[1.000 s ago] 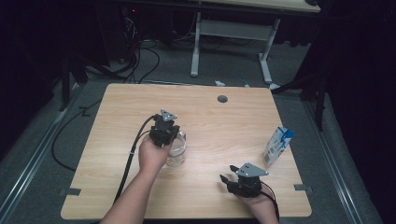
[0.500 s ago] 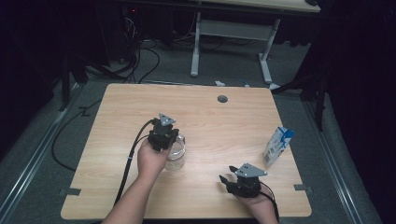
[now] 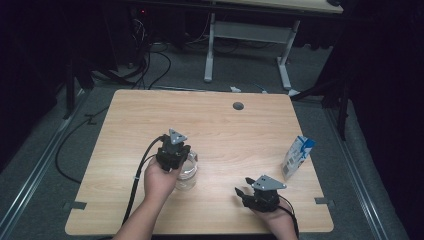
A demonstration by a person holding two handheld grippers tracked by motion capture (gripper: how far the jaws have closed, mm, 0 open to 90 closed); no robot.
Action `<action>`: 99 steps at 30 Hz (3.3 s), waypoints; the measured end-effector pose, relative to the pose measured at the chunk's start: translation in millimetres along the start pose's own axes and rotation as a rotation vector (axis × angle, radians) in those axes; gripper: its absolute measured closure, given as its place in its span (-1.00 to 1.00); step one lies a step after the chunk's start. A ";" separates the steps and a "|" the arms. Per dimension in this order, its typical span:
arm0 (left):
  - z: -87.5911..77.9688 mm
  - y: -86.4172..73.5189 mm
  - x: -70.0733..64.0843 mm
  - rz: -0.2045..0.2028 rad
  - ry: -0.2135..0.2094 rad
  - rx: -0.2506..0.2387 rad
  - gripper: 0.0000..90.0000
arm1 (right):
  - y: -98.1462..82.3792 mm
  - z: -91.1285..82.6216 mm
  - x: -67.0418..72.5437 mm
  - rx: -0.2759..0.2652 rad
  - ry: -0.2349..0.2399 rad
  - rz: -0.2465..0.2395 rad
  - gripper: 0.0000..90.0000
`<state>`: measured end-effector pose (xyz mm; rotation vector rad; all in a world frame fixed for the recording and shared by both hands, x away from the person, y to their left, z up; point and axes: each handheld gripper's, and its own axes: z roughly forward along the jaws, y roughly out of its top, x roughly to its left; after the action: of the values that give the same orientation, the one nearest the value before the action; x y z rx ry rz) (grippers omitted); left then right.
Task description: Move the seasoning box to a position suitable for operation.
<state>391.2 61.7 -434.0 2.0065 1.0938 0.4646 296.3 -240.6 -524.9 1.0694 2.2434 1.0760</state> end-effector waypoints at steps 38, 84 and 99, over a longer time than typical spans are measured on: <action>-24.3 -92.1 41.7 -0.027 -0.054 -0.169 1.00 | -1.6 -2.8 4.4 -0.019 -0.063 0.046 0.11; -30.1 -101.4 7.1 0.008 -0.078 -0.202 1.00 | -1.3 -8.0 -0.8 -0.026 -0.069 0.076 0.39; -38.5 -108.1 -17.6 0.040 -0.145 -0.191 1.00 | 1.3 -10.1 0.2 -0.036 -0.066 0.071 0.41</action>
<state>299.0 99.4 -493.5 1.8654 0.8879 0.4213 290.2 -244.6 -517.8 1.1611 2.1413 1.0892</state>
